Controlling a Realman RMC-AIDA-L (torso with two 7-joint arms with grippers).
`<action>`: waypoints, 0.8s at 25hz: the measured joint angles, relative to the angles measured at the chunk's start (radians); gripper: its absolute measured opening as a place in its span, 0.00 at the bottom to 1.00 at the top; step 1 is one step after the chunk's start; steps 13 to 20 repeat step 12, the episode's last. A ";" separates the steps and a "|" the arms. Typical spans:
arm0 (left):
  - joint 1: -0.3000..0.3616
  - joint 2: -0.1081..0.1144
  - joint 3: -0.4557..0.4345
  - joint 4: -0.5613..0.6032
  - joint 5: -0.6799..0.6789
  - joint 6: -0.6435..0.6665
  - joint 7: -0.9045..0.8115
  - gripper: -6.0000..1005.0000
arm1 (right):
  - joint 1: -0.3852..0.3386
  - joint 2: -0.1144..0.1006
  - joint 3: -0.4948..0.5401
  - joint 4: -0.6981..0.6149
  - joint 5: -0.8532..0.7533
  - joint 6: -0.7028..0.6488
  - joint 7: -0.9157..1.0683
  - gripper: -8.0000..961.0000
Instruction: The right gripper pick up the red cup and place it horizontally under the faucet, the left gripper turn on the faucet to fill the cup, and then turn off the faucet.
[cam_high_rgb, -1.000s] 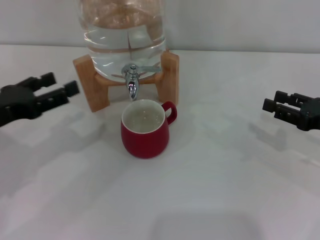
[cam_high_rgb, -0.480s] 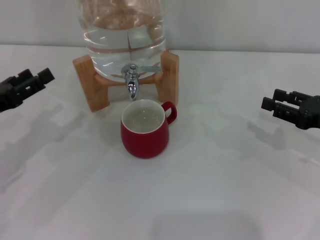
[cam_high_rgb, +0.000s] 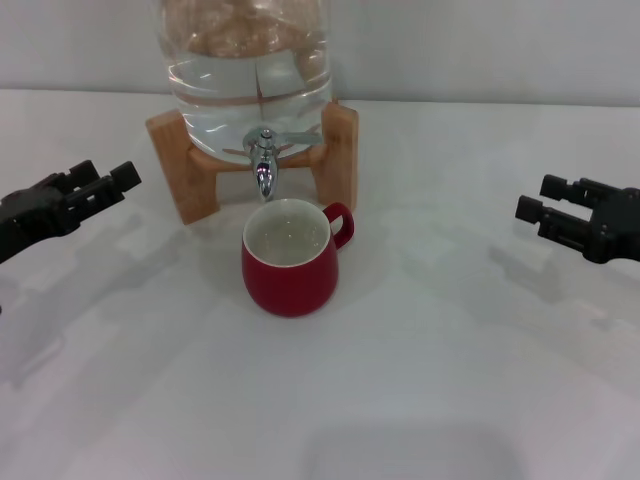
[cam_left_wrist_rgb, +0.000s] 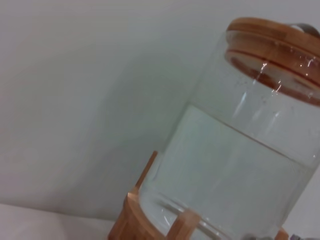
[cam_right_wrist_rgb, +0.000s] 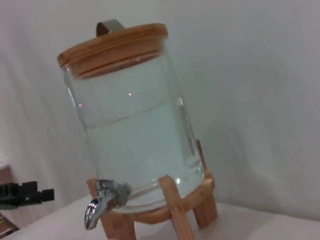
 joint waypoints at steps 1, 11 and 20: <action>0.000 0.000 0.000 -0.001 0.002 0.000 0.001 0.88 | -0.003 0.005 0.010 0.001 0.000 0.007 -0.017 0.58; -0.001 -0.003 -0.001 -0.007 -0.002 -0.006 0.001 0.88 | -0.035 0.071 0.069 0.003 -0.010 0.069 -0.351 0.58; -0.005 -0.003 0.000 -0.011 -0.003 -0.008 0.001 0.88 | -0.035 0.072 0.067 0.001 -0.015 0.061 -0.364 0.58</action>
